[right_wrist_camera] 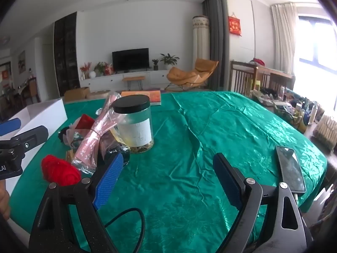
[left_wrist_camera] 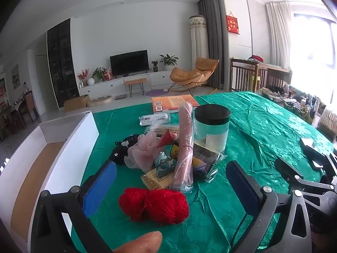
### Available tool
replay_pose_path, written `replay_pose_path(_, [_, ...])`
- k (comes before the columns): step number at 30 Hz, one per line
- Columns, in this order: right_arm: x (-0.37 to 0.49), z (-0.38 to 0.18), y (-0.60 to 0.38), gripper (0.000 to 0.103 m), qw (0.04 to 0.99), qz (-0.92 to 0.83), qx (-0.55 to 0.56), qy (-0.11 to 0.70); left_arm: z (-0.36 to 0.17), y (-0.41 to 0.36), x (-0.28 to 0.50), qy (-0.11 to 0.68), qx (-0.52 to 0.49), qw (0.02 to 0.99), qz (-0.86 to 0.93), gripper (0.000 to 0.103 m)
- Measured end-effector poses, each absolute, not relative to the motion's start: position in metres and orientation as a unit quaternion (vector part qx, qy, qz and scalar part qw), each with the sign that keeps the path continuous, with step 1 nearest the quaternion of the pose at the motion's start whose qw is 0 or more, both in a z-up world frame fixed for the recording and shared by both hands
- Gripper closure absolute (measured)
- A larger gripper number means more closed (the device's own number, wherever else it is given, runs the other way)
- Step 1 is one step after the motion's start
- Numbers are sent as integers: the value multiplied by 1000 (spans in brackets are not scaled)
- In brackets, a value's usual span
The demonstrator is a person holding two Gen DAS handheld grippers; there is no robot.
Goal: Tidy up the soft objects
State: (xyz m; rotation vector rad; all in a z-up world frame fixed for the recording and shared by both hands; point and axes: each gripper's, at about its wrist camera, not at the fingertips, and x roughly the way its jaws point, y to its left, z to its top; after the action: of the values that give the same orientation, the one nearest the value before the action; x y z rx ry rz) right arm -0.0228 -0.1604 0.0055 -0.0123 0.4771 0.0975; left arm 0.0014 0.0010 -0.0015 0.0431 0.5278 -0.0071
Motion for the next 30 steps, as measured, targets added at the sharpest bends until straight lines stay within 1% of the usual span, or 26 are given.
replay_pose_path(3, [-23,4,-159,14,971,47,-10,233,-4,-2,7,274,35,961,-10,0])
replay_pose_path(5, [-22,2,-159,14,971,48,-7,236,-4,-3,0,265,45,963,-10,0])
replay_pose_path(13, [-19,4,-155,14,970,48,-9,239,-9,0,6,290,47,956,-16,0])
replay_pose_path(17, [-20,0,-155,14,969,53,-14,241,-9,3,6,283,58,957,11,0])
replay_pose_path(21, [-20,-1,-155,14,968,56,-13,243,-11,6,13,316,65,946,6,0])
replay_pose_path(25, [-18,-2,-156,14,967,58,-11,246,-13,4,14,332,76,940,-16,0])
replay_pose_path(30, [-17,-2,-154,14,967,59,-11,247,-7,4,9,320,70,945,-21,0])
